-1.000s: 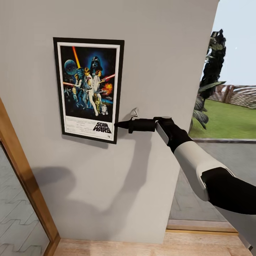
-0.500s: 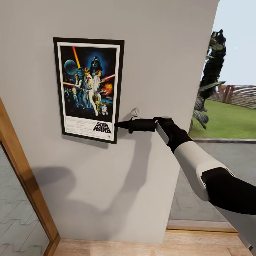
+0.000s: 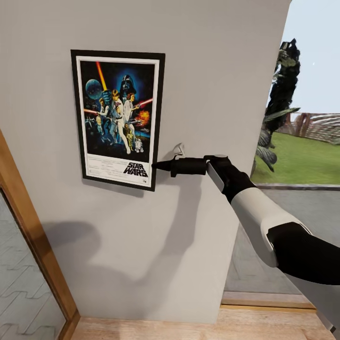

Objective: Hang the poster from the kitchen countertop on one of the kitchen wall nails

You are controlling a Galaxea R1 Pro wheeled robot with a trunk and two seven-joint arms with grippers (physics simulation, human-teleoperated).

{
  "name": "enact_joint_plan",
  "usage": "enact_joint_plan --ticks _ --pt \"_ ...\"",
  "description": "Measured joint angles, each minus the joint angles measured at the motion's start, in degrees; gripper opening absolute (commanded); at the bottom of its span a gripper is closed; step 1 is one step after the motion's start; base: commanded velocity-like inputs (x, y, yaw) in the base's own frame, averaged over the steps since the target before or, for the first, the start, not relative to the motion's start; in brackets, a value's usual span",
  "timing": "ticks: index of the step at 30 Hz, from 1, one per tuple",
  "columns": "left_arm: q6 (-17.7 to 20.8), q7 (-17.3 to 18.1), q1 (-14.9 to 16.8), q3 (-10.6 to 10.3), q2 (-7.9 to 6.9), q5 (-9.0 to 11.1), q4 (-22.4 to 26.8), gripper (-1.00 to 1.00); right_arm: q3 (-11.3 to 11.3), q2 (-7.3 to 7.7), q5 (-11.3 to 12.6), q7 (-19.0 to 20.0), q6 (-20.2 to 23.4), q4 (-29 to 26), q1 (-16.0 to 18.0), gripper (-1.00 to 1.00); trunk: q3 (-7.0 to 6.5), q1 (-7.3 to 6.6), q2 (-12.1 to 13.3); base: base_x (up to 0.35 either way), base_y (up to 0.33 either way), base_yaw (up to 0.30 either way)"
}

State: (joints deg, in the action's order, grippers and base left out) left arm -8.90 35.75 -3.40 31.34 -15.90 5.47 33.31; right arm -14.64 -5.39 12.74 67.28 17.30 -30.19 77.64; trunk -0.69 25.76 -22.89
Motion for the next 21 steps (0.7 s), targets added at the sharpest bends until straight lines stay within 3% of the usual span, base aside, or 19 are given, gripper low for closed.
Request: enact_joint_plan --ticks 21 --pt "0.03 0.0 -0.02 0.0 0.0 0.01 0.0 1.0 -0.02 0.0 0.0 -0.03 -0.01 0.02 -0.01 -1.0 0.0 0.0 0.0 0.009 0.0 0.0"
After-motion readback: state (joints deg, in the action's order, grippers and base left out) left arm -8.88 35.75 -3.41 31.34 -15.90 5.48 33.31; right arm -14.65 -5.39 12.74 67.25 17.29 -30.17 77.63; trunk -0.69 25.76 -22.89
